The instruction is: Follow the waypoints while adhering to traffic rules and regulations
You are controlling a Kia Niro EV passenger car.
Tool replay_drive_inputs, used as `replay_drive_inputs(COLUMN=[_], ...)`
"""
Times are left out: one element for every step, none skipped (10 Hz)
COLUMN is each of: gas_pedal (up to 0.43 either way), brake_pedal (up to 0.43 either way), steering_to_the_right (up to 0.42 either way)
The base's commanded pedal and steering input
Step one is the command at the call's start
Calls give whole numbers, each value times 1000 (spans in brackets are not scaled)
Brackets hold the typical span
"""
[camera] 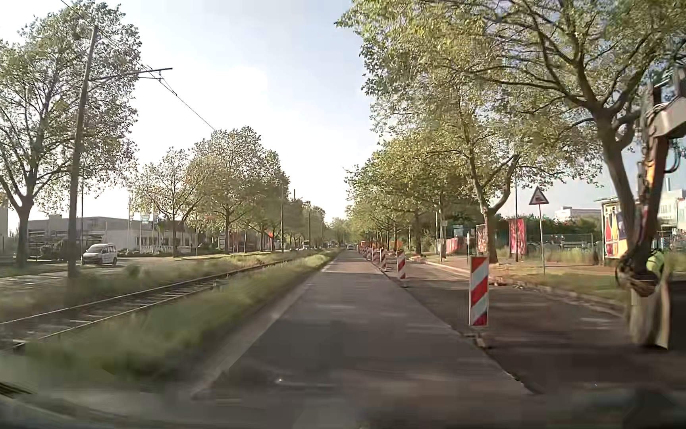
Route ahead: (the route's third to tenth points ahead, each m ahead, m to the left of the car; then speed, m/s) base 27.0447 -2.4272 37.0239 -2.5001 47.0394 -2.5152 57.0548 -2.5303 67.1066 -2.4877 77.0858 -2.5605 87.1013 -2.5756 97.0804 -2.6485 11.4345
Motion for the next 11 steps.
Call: replay_drive_inputs(gas_pedal=[331,331,331,331,331,331,331,319,287,268,260], brake_pedal=[0,0,0,0,0,0,0,0,0,0,0], steering_to_the_right=[-3,-3,-1,0,0,0,1,1,1,2,3])
